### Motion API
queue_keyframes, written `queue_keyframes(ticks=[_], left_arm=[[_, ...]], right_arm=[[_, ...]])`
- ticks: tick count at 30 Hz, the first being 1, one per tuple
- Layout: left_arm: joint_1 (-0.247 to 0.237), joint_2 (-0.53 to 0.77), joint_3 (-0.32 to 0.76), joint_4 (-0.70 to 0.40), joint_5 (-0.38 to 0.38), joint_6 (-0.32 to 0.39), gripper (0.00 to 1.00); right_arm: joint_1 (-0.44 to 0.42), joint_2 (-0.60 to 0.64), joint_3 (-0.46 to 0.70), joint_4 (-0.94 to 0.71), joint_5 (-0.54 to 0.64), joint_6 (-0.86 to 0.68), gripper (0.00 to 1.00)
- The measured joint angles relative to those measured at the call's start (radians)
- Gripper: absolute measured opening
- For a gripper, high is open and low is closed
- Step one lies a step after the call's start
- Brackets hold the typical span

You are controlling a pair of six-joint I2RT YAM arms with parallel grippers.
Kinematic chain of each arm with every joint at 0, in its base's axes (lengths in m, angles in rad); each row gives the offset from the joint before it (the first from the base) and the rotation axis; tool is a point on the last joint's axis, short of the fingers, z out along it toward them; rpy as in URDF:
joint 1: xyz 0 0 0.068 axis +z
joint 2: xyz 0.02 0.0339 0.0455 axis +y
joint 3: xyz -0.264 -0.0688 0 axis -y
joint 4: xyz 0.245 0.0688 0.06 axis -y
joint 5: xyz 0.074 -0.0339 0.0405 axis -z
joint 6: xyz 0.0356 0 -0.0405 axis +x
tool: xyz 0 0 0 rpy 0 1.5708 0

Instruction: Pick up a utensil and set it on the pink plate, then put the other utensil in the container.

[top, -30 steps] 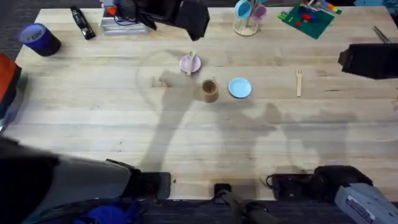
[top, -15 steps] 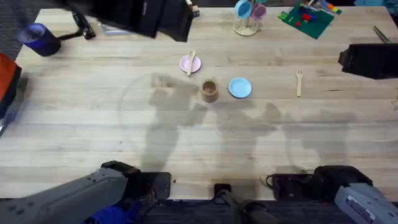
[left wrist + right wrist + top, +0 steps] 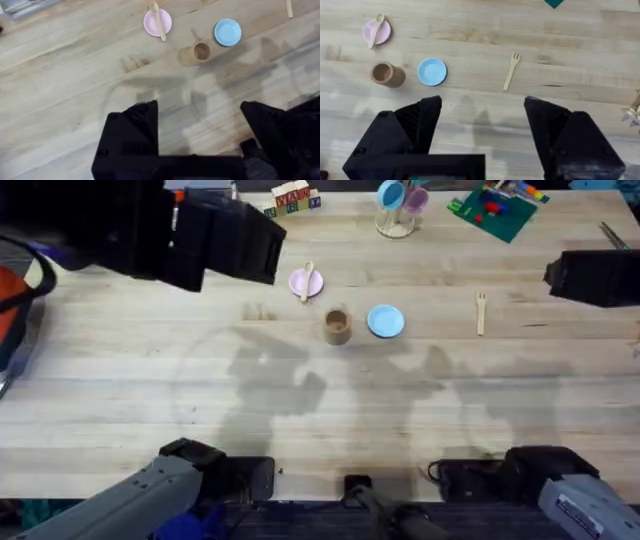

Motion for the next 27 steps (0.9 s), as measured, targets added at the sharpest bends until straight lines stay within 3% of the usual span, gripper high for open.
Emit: queue_keyframes(ticks=[14,21,26,27], left_arm=[[0.000,-0.016,-0.040,0.052,0.111,0.287,0.994],[0.003,-0.115,-0.221,0.184,0.171,0.357,0.994],[0.037,-0.188,-0.373,0.235,0.270,0.412,0.993],[0.062,-0.212,-0.447,0.241,0.329,0.450,0.993]], right_arm=[[0.000,0.000,0.000,-0.019,0.000,0.000,0.996],[0.000,0.000,0.000,-0.027,0.000,0.000,0.997],[0.000,0.000,0.000,-0.045,0.000,0.000,0.996],[0.000,0.000,0.000,-0.053,0.000,0.000,0.996]])
